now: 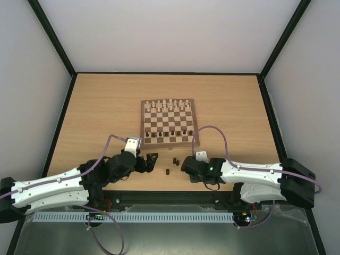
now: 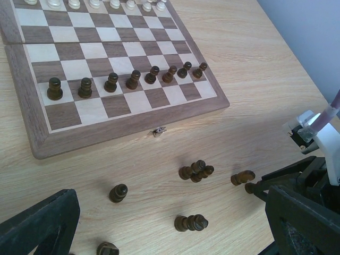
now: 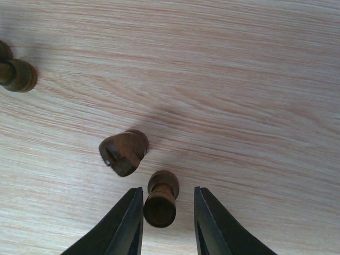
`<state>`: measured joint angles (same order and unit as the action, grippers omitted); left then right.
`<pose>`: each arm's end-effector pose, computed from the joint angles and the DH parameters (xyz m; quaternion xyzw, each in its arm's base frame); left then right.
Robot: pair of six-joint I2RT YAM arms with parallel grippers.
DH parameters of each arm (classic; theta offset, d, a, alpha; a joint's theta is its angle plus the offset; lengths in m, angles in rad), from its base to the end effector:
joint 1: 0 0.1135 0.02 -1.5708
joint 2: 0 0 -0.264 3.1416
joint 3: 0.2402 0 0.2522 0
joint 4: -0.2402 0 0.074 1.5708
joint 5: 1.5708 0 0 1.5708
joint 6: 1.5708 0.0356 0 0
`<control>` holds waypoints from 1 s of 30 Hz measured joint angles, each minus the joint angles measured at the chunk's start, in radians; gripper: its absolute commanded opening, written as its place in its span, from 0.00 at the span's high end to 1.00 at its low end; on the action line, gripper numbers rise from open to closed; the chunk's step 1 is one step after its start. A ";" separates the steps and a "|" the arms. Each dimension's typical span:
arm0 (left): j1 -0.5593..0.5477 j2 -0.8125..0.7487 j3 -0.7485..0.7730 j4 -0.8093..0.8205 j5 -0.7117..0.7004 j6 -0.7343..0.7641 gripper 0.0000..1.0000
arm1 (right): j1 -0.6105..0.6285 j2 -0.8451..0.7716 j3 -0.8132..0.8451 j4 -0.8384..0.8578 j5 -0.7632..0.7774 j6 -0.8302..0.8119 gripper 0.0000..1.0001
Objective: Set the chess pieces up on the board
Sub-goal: Pick up the chess piece at the center of the board.
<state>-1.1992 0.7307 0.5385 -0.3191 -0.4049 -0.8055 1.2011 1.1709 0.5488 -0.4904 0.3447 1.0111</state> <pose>0.0742 -0.1518 0.2496 0.0657 0.8489 -0.3237 0.4127 0.0831 0.1810 0.1663 -0.0522 0.9588 0.1252 0.2496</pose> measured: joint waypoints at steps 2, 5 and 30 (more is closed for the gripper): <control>0.000 0.000 -0.002 0.000 -0.001 0.002 0.01 | -0.010 0.007 -0.006 0.010 -0.001 -0.008 0.77; 0.000 0.000 -0.002 0.000 -0.004 0.005 0.01 | -0.028 0.020 -0.010 0.024 -0.002 -0.020 0.82; 0.024 0.029 -0.003 0.022 0.008 0.039 0.01 | -0.224 0.008 0.116 -0.013 0.040 -0.119 0.89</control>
<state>-1.1755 0.7597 0.5358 -0.2970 -0.3965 -0.7662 0.9771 1.1793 0.6643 -0.5034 0.3851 0.8921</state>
